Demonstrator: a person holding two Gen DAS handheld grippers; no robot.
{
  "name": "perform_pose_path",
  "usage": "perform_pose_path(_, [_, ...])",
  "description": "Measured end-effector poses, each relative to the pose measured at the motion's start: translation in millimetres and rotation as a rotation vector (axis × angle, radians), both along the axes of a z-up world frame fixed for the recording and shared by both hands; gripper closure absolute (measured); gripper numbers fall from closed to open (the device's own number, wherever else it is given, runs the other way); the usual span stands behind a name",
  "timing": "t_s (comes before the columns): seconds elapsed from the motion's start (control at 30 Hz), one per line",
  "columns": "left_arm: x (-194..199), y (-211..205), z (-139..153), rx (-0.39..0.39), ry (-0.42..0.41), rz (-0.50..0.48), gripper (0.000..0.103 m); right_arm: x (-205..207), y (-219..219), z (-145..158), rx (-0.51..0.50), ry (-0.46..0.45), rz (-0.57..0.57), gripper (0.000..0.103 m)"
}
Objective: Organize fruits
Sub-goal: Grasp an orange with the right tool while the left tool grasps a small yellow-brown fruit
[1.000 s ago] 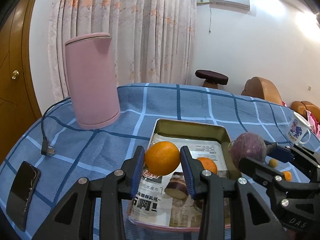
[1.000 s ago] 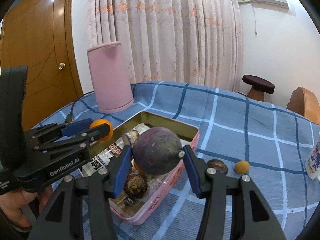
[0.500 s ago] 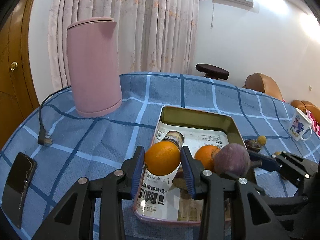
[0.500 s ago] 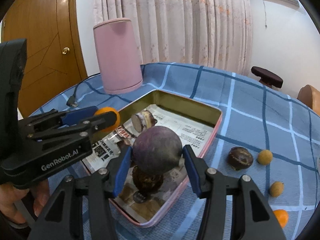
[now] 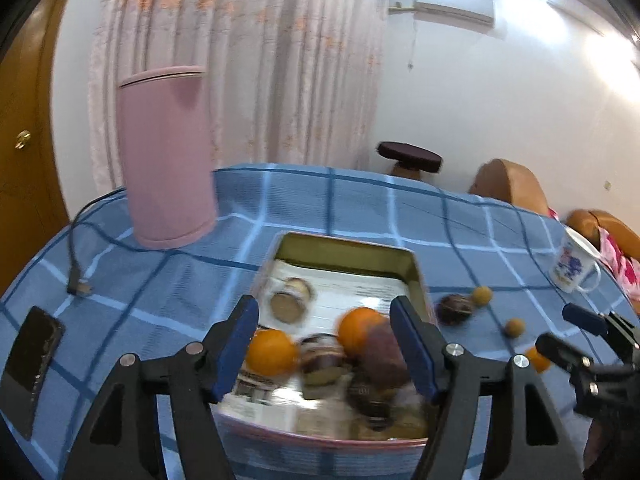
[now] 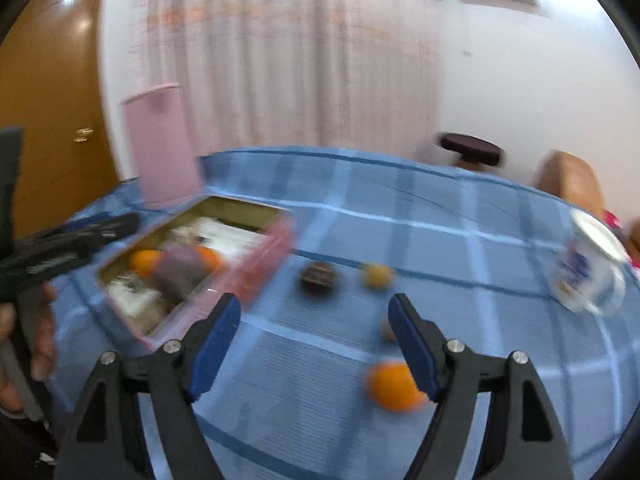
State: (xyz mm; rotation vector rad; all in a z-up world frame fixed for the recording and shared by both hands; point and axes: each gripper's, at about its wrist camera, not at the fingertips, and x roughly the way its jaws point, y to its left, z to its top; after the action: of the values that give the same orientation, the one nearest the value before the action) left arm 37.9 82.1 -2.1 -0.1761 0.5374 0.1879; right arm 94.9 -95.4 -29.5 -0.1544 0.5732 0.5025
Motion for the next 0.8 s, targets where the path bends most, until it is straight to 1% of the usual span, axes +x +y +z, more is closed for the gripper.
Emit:
perform_pose_path(0.07, [4.6, -14.3, -1.8, 0.003, 0.010, -0.034, 0.033, 6.1, -17.6, -4.4, -0.007, 0.026, -0.041, 0.024])
perform_pose_path(0.13, [9.5, -28.7, -3.2, 0.011, 0.021, -0.069, 0.033, 9.0, -26.5, -6.8, -0.007, 0.038, -0.057, 0.024])
perform_pose_path(0.27, [15.8, -47.9, -2.8, 0.031, 0.034, -0.108, 0.033, 18.8, -28.8, -15.0, -0.029, 0.073, -0.062, 0.025])
perform_pose_path(0.37, [19.8, -56.8, -2.3, 0.049, 0.039, -0.121, 0.033, 25.3, -26.2, -25.3, -0.038, 0.115, -0.056, 0.031])
perform_pose_path(0.43, [23.3, -60.9, -3.0, 0.051, 0.046, -0.130, 0.033, 29.6, -25.7, -31.9, -0.039, 0.149, -0.048, 0.032])
perform_pose_path(0.5, [26.9, -65.5, -4.1, 0.056, 0.053, -0.138, 0.033, 35.1, -24.0, -37.0, -0.036, 0.186, -0.029, 0.041])
perform_pose_path(0.53, [28.9, -67.7, -4.1, 0.057, 0.056, -0.144, 0.033, 35.3, -23.2, -39.3, -0.035, 0.199, -0.023, 0.043])
perform_pose_path(0.57, [30.2, -69.7, -3.9, 0.057, 0.057, -0.150, 0.033, 36.1, -22.8, -41.5, -0.036, 0.216, -0.017, 0.049])
perform_pose_path(0.6, [31.6, -72.4, -3.8, 0.059, 0.058, -0.156, 0.033, 37.7, -22.3, -43.7, -0.036, 0.234, -0.010, 0.057])
perform_pose_path(0.63, [32.7, -74.8, -3.5, 0.061, 0.058, -0.162, 0.033, 37.9, -22.3, -44.5, -0.024, 0.244, 0.005, 0.061])
perform_pose_path(0.73, [38.0, -82.5, -3.7, 0.059, 0.067, -0.186, 0.033, 35.2, -27.2, -42.6, 0.002, 0.234, 0.008, 0.061])
perform_pose_path(0.8, [43.5, -89.7, -4.6, 0.060, 0.076, -0.202, 0.033, 33.4, -35.7, -38.7, 0.019, 0.209, -0.015, 0.061])
